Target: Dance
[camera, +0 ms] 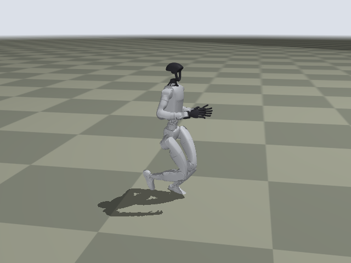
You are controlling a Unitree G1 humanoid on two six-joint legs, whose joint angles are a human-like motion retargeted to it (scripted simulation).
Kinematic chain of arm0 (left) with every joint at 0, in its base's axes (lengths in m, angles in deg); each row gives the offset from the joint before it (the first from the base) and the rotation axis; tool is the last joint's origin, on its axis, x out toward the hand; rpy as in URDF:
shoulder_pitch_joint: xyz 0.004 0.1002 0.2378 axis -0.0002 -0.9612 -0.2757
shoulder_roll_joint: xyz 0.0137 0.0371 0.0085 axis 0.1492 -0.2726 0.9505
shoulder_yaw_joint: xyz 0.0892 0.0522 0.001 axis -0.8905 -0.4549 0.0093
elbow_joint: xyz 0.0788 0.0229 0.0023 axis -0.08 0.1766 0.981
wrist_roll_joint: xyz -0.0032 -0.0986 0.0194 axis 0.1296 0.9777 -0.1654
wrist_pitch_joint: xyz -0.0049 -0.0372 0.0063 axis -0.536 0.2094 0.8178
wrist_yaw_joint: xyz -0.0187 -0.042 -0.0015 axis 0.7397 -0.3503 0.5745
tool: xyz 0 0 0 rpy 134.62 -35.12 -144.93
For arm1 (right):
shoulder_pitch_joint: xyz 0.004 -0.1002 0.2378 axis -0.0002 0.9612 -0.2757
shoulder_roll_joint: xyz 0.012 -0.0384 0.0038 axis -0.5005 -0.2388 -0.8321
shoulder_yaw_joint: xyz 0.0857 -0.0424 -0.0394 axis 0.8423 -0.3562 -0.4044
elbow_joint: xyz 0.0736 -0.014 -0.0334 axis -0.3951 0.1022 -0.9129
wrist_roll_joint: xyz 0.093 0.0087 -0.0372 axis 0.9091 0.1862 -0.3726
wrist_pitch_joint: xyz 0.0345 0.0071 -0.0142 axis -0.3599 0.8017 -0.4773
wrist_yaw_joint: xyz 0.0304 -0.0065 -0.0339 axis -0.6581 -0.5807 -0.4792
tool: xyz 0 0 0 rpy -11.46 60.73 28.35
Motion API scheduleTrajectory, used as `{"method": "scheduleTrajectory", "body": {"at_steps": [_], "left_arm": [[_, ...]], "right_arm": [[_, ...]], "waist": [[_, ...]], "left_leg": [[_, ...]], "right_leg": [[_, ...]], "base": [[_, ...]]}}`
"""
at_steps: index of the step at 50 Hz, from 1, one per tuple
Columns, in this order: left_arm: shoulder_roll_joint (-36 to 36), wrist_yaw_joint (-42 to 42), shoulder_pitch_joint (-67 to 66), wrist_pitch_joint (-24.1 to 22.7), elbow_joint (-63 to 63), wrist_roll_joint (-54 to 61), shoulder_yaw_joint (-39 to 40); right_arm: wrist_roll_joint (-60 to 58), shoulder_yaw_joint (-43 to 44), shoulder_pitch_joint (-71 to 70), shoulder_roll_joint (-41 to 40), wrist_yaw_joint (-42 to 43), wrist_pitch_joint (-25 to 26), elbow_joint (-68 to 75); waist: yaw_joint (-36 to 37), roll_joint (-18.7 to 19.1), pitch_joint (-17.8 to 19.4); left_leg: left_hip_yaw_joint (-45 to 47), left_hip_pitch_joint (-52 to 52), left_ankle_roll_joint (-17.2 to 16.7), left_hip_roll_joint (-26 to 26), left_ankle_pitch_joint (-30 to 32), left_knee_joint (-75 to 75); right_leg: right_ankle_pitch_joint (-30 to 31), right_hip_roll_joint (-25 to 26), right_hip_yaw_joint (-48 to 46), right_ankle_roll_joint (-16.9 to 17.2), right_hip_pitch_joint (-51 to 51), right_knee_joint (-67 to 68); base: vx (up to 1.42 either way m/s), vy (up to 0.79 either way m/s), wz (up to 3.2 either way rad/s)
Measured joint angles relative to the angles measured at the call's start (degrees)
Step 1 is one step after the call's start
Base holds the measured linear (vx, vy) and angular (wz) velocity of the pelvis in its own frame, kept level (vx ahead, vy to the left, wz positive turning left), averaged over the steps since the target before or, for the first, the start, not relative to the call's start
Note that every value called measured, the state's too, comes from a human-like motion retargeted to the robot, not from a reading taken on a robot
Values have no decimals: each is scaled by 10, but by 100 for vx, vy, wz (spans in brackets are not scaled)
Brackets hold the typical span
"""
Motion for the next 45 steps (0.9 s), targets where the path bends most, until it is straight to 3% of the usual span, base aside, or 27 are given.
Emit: {"method": "scheduleTrajectory", "body": {"at_steps": [3, 5, 8, 10, 12, 16, 21, 25, 30, 34, 38, 42, 45], "left_arm": [[-5, -6, -54, 3, 45, -45, 18], [-7, -3, -86, 4, 66, -71, 27], [-7, 17, -120, 4, 88, -99, 35], [0, 33, -132, 4, 97, -109, 37], [15, 48, -135, 4, 100, -118, 37], [54, 71, -118, 8, 92, -139, 37], [117, 92, -52, 8, 52, -183, 48], [139, 115, 38, 15, 21, -205, 47], [121, 133, 76, 13, -3, -215, 16], [112, 131, 84, 10, 1, -223, -19], [109, 100, 102, 4, 22, -237, -49], [105, 62, 122, 1, 38, -242, -55], [108, 35, 149, -1, 45, -249, -50]], "right_arm": [[-30, 4, -26, -5, 18, 1, -9], [-38, 2, -40, -4, 28, 0, -13], [-34, -6, -49, 3, 35, -4, -11], [-28, -10, -49, 9, 35, -9, -8], [-24, -13, -42, 13, 33, -12, -3], [-18, -24, -14, 24, 21, -14, 19], [-15, -37, 27, 52, -19, -12, 57], [-16, -28, 36, 76, -65, -13, 83], [-20, -17, 70, 67, -78, -15, 72], [-22, -2, 92, 53, -67, -21, 55], [-29, 13, 99, 42, -38, -28, 53], [-29, 26, 103, 33, -3, -34, 63], [-26, 34, 111, 32, 18, -36, 78]], "waist": [[27, -23, 2], [37, -34, 1], [34, -47, -17], [27, -51, -36], [21, -43, -49], [3, -12, -52], [-15, 49, -51], [-21, 138, -2], [-49, 204, 14], [-64, 233, 3], [-75, 234, -12], [-83, 218, -14], [-93, 199, -7]], "left_leg": [[-3, -10, -5, -23, 71, -41], [1, -14, -16, -30, 162, -92], [14, -32, -56, -26, 304, -197], [30, -45, -73, -8, 345, -255], [53, -56, -74, 27, 332, -256], [100, -63, -29, 129, 199, -105], [135, -6, 18, 320, 46, 164], [130, 112, -24, 487, 17, 276], [198, 216, -91, 569, 76, 222], [255, 253, -127, 564, 99, 104], [290, 266, -144, 514, 109, -14], [302, 272, -126, 471, 84, -62], [286, 281, -110, 419, 28, -80]], "right_leg": [[7, 29, 14, 14, 56, -88], [-3, 32, 23, 7, 75, -154], [-17, 15, 25, -16, 49, -243], [-28, 3, 21, -26, 13, -292], [-38, 4, 15, -27, -18, -326], [-96, 11, -3, -35, -66, -334], [-257, 13, -64, -90, -108, -307], [-334, 31, -169, -144, -55, -342], [-314, 22, -265, -167, 13, -425], [-252, 18, -311, -150, 64, -522], [-192, -10, -341, -124, 88, -570], [-203, -64, -349, -118, 72, -496], [-243, -106, -322, -126, 52, -398]], "base": [[-43, 5, 146], [-46, 9, 179], [-48, 13, 224], [-47, 17, 247], [-46, 21, 253], [-44, 24, 242], [-33, 19, 195], [-19, 7, 171], [-11, 8, 200], [-3, 17, 220], [3, 23, 210], [2, 27, 177], [6, 29, 177]]}}
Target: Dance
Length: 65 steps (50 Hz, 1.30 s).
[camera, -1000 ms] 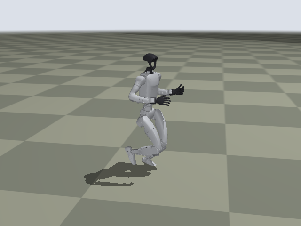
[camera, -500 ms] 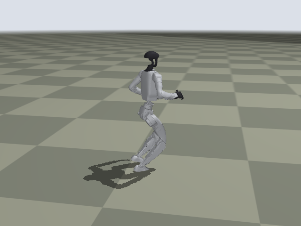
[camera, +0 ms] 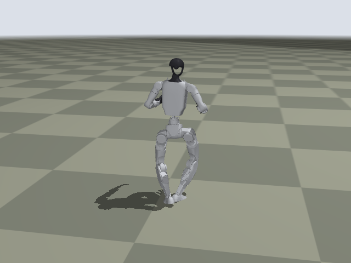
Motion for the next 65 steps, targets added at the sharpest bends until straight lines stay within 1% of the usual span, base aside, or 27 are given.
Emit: {"method": "scheduleTrajectory", "body": {"at_steps": [5, 7, 10, 12, 13, 16, 18, 20, 23, 25, 28, 30, 32, 34, 37, 38, 40, 42, 44, 45, 47, 50, 52, 55, 58, 60, 65], "left_arm": [[27, -37, 92, 0, -12, -51, 20], [38, -64, 151, 1, -29, -76, 23], [37, -96, 199, -8, -68, -92, 16], [20, -111, 205, -23, -95, -84, 2], [9, -116, 202, -30, -106, -76, -7], [-25, -118, 173, -49, -125, -35, -40], [-42, -111, 145, -51, -121, -1, -64], [-53, -101, 114, -42, -103, 30, -82], [-63, -83, 51, -13, -39, 63, -97], [-65, -68, 18, 8, 20, 80, -96], [-61, -61, -41, 26, 87, 89, -84], [-46, -63, -94, 31, 101, 95, -73], [-24, -76, -152, 26, 97, 101, -60], [-6, -99, -205, 15, 95, 100, -49], [-2, -139, -266, 0, 108, 91, -36], [-8, -151, -279, -3, 115, 91, -32], [-27, -178, -294, -6, 128, 94, -25], [-51, -204, -288, -4, 139, 105, -23], [-76, -230, -266, -3, 142, 118, -22], [-88, -240, -252, -3, 140, 124, -22], [-106, -265, -207, -6, 135, 136, -26], [-121, -307, -108, -14, 125, 141, -33], [-116, -352, -1, -21, 117, 122, -33], [-95, -406, 147, -26, 62, 83, -27], [-64, -424, 254, -35, -34, 48, -29], [-47, -419, 294, -47, -97, 30, -38], [-40, -338, 270, -85, -181, 52, -96]], "right_arm": [[6, 5, 35, 0, 6, 7, 45], [10, 9, 49, -8, -2, 7, 70], [21, 9, 89, -18, -13, 8, 93], [38, 15, 118, -24, -15, 6, 99], [50, 19, 133, -28, -12, 5, 101], [89, 34, 156, -48, 6, 1, 102], [117, 45, 151, -62, 26, -4, 96], [145, 58, 124, -73, 53, -10, 81], [169, 88, 44, -81, 103, -23, 39], [177, 115, -40, -75, 147, -29, 0], [169, 147, -176, -66, 208, -39, -81], [174, 153, -249, -65, 236, -46, -149], [187, 143, -291, -68, 255, -56, -211], [199, 121, -305, -74, 268, -67, -252], [201, 74, -286, -89, 275, -75, -276], [200, 60, -271, -94, 272, -75, -275], [192, 38, -230, -100, 259, -72, -258], [181, 22, -179, -103, 239, -58, -216], [170, 7, -124, -102, 216, -34, -151], [164, 0, -95, -102, 206, -18, -115], [150, -18, -40, -105, 182, 16, -7], [126, -47, 16, -128, 160, 62, 212], [111, -66, 7, -164, 154, 69, 402], [90, -86, 37, -185, 137, 74, 551], [78, -90, 106, -159, 106, 57, 534], [82, -83, 157, -128, 89, 43, 468], [121, -23, 256, -78, 74, 18, 266]], "waist": [[-43, -66, 44], [-66, -115, 65], [-78, -129, 70], [-72, -114, 61], [-66, -104, 56], [-44, -74, 38], [-24, -49, 32], [-5, -24, 34], [22, -4, 48], [39, 7, 67], [74, -1, 84], [99, -22, 81], [121, -53, 66], [139, -85, 47], [147, -127, 10], [142, -138, -4], [124, -163, -29], [96, -189, -40], [70, -211, -38], [59, -218, -37], [41, -229, -28], [26, -239, 4], [25, -228, 49], [-7, -216, 70], [-45, -191, 62], [-61, -156, 55], [-70, -77, 16]], "left_leg": [[-18, 56, 35, -122, -115, -14], [-30, 95, 50, -198, -114, -64], [-74, 139, 55, -234, -84, -108], [-122, 157, 31, -237, -8, -126], [-148, 162, 4, -236, 55, -124], [-188, 162, -57, -200, 187, -75], [-205, 152, -80, -156, 222, -8], [-225, 136, -88, -110, 232, 82], [-250, 88, -54, -47, 202, 246], [-272, 33, -11, -6, 166, 347], [-277, -81, 69, 22, 91, 440], [-255, -163, 118, 18, 41, 448], [-216, -230, 153, 2, 25, 403], [-170, -271, 166, -17, 34, 319], [-101, -298, 153, -64, 94, 141], [-78, -300, 143, -82, 126, 80], [-31, -293, 123, -129, 189, -39], [3, -259, 111, -192, 240, -138], [19, -220, 116, -245, 253, -187], [21, -214, 124, -258, 244, -176], [8, -185, 146, -286, 171, -148], [-18, -133, 169, -315, 6, -82], [-38, -88, 168, -308, -77, -35], [-63, -45, 164, -311, -135, -5], [-93, 23, 144, -309, -132, -55], [-114, 77, 119, -281, -108, -86], [-141, 145, -1, -183, 163, -90]], "right_leg": [[-47, -84, 108, 0, -82, 261], [-39, -119, 169, 22, -133, 334], [-9, -100, 197, 43, -182, 338], [20, -57, 194, 46, -192, 281], [37, -33, 191, 46, -191, 244], [70, 31, 181, 35, -167, 134], [73, 72, 168, 14, -134, 82], [41, 109, 153, -16, -98, 64], [-52, 153, 149, -50, -61, 87], [-91, 180, 149, -57, -38, 88], [-126, 195, 164, -49, -9, 83], [-126, 184, 183, -34, 9, 72], [-97, 163, 209, -15, 31, 52], [-22, 131, 218, 1, 54, 24], [191, 87, 227, 52, 63, 9], [238, 71, 225, 68, 57, 13], [290, 30, 222, 89, 40, 30], [307, -15, 230, 103, 31, 66], [310, -53, 243, 107, 33, 118], [307, -65, 247, 104, 33, 150], [300, -83, 260, 104, 37, 223], [271, -95, 281, 112, 34, 348], [242, -83, 289, 100, 14, 418], [154, -91, 304, 66, -74, 493], [97, -91, 304, 40, -176, 468], [98, -59, 281, 32, -219, 396], [198, 53, 230, 32, -235, 107]], "base": [[14, 31, 216], [29, 29, 210], [45, 17, 123], [56, 3, 49], [58, -2, 34], [56, -5, 46], [53, -7, 58], [53, -7, 53], [55, -6, 36], [59, -7, 15], [65, -4, -14], [75, 3, -5], [84, 7, 10], [89, 10, 4], [87, 14, 13], [83, 14, 30], [81, 13, 51], [79, 11, 70], [75, 6, 60], [72, 1, 43], [73, 0, 35], [72, -1, 26], [72, -2, 19], [75, -4, 47], [87, -5, 21], [99, -9, -33], [96, -17, -47]]}}
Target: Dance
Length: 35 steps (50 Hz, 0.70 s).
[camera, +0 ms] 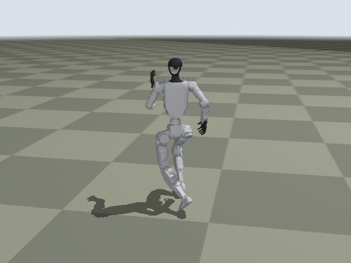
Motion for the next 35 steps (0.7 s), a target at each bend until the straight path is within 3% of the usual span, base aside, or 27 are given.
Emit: {"method": "scheduleTrajectory", "body": {"at_steps": [3, 5, 7, 9, 13, 15, 18, 20, 23, 25, 27, 30, 32, 35], "left_arm": [[-7, 65, -64, 3, 9, 42, -39], [-8, 99, -120, 22, 39, 61, -58], [-6, 141, -185, 56, 98, 74, -63], [-7, 179, -248, 90, 175, 73, -54], [-13, 224, -350, 129, 301, 58, -13], [-3, 233, -404, 134, 314, 59, 5], [21, 238, -478, 127, 293, 59, 29], [28, 238, -514, 119, 277, 49, 42], [19, 237, -544, 117, 257, 38, 58], [9, 233, -544, 120, 241, 42, 61], [3, 229, -528, 122, 217, 50, 58], [4, 228, -485, 121, 176, 50, 43], [15, 222, -433, 123, 151, 37, 36], [29, 193, -315, 131, 145, -20, 32]], "right_arm": [[43, 32, 6, 0, 13, -8, -94], [69, 46, -23, -7, 27, -20, -141], [90, 63, -78, -9, 47, -30, -182], [97, 83, -161, -4, 74, -37, -217], [84, 120, -373, 7, 151, -45, -301], [90, 129, -448, -1, 176, -49, -358], [122, 121, -486, -20, 178, -60, -426], [141, 102, -478, -33, 162, -66, -450], [146, 64, -446, -42, 122, -63, -455], [143, 43, -422, -39, 93, -52, -450], [142, 20, -397, -35, 67, -38, -435], [141, -18, -353, -35, 39, -14, -403], [140, -42, -325, -42, 20, 6, -357], [129, -69, -312, -69, -5, 25, -223]], "waist": [[29, 47, -11], [49, 59, -14], [71, 65, -6], [91, 68, 14], [137, 49, 54], [166, 27, 53], [210, -15, 33], [229, -42, 17], [224, -90, -10], [209, -127, -18], [194, -159, -10], [172, -176, 2], [158, -182, 20], [152, -156, 74]], "left_leg": [[-15, -3, -42, 85, 65, 98], [-22, -6, -29, 128, 70, 190], [-47, -23, -1, 174, 58, 300], [-75, -58, 43, 212, 16, 404], [-103, -198, 132, 230, -106, 529], [-85, -281, 164, 212, -151, 520], [-40, -368, 170, 171, -148, 403], [4, -396, 170, 132, -100, 280], [62, -402, 131, 38, 25, 72], [95, -377, 114, -42, 93, -55], [108, -338, 124, -106, 128, -119], [95, -330, 169, -134, 63, -55], [70, -308, 170, -136, -57, -3], [49, -259, 170, -116, -205, 77]], "right_leg": [[37, 62, -45, -13, 45, -100], [-11, 81, -64, -49, 70, -80], [-137, 102, -81, -93, 108, -46], [-230, 120, -86, -108, 145, -16], [-319, 131, -77, -109, 215, 0], [-325, 114, -63, -93, 249, -14], [-278, 69, -47, -67, 309, -56], [-183, 30, -41, -43, 342, -76], [-40, -52, -36, 1, 349, -46], [-13, -121, -28, 21, 341, 7], [-25, -187, -18, 22, 341, 82], [-85, -245, -13, 3, 335, 210], [-123, -261, 1, -8, 315, 290], [-127, -221, 33, -8, 263, 363]], "base": [[85, -15, -46], [83, -11, -26], [85, -10, -20], [84, -6, -17], [85, -6, -19], [92, 2, -12], [99, 6, -1], [97, 14, 28], [89, 12, 51], [82, 8, 54], [77, 3, 27], [69, -5, -2], [60, -11, -10], [47, 5, -22]]}}
